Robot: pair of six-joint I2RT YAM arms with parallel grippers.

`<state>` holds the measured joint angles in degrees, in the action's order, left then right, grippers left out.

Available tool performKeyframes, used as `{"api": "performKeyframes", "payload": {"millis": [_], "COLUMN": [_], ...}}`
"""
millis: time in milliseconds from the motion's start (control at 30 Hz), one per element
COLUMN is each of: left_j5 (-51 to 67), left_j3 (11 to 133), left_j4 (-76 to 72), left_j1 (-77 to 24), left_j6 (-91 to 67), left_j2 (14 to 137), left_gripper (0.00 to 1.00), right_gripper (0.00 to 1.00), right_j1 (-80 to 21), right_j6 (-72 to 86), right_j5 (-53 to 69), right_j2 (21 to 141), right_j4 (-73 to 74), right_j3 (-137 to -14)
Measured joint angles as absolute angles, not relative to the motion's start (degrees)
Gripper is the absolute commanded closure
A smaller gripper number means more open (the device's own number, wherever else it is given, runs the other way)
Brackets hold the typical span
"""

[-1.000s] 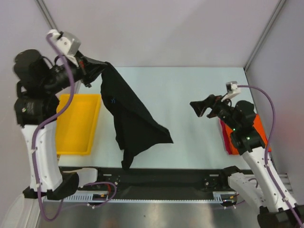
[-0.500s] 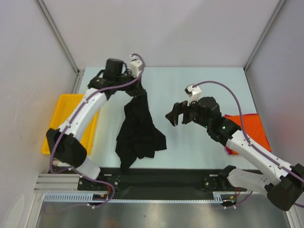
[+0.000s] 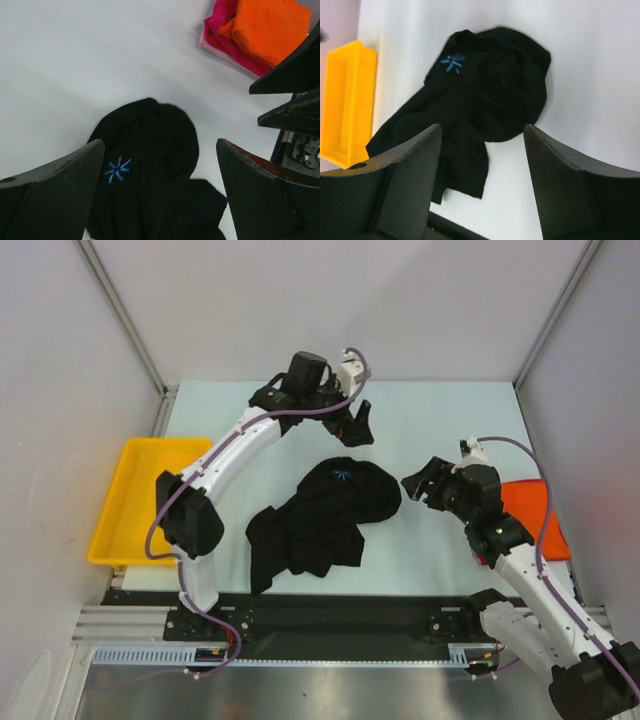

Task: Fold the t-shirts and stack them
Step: Move the tshirt to the center of the board, then flatten the tshirt out

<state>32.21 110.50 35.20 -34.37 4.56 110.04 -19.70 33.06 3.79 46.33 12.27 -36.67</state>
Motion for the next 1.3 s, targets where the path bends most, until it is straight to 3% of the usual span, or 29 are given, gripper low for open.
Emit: {"api": "performKeyframes", "payload": {"millis": [167,333,500,600,733,833,1000,1067,1100,1167,1200,1300], "left_j5": [29.2,24.2,20.6,16.8,13.9,12.2,12.4,14.8,15.8,17.9,18.6,19.4], "left_j3": [97.0,75.0,55.6,46.6,43.9,43.7,44.2,46.2,47.2,49.3,49.8,50.0], "left_j4": [37.4,45.2,52.6,55.3,56.9,54.2,50.8,50.9,50.7,49.4,48.6,48.1], "left_j1": [-28.6,-24.8,-24.7,-23.8,-23.6,-23.8,-23.9,-23.9,-23.9,-23.9,-23.9,-23.9], "left_j6": [9.5,19.0,25.1,26.2,27.4,28.1,29.3,29.5,29.3,29.0,29.3,29.5], "left_j2": [97.6,75.5,61.9,60.8,62.9,66.1,71.4,71.7,71.9,72.5,72.8,73.3], "left_gripper": [0.0,0.17,0.16,0.12,0.11,0.19,0.23,0.37,0.45,0.7,0.96,1.0], "right_gripper": [0.29,0.32,0.32,0.33,0.39,0.49,0.67,0.81,0.94,1.0,1.0,1.0], "right_j1": [-21.8,-25.1,-24.3,-23.7,-23.5,-23.4,-23.1,-23.0,-23.0,-23.0,-23.0,-22.7], "right_j6": [35.5,39.4,44.6,46.0,46.6,47.2,48.0,48.2,48.2,48.8,49.1,48.9], "right_j5": [2.6,2.0,2.6,3.6,4.6,5.0,5.5,6.0,6.3,6.5,6.5,6.5], "right_j2": [52.8,61.5,68.0,73.3,80.9,83.7,86.4,87.7,88.2,88.7,88.7,88.6], "right_j4": [15.3,18.0,14.8,10.9,7.4,5.1,1.0,-0.5,-1.2,-2.0,-2.1,-1.5], "right_j3": [-37.0,-37.5,-36.1,-36.2,-37.5,-37.6,-38.4,-39.0,-39.2,-39.2,-39.3,-39.9]}}
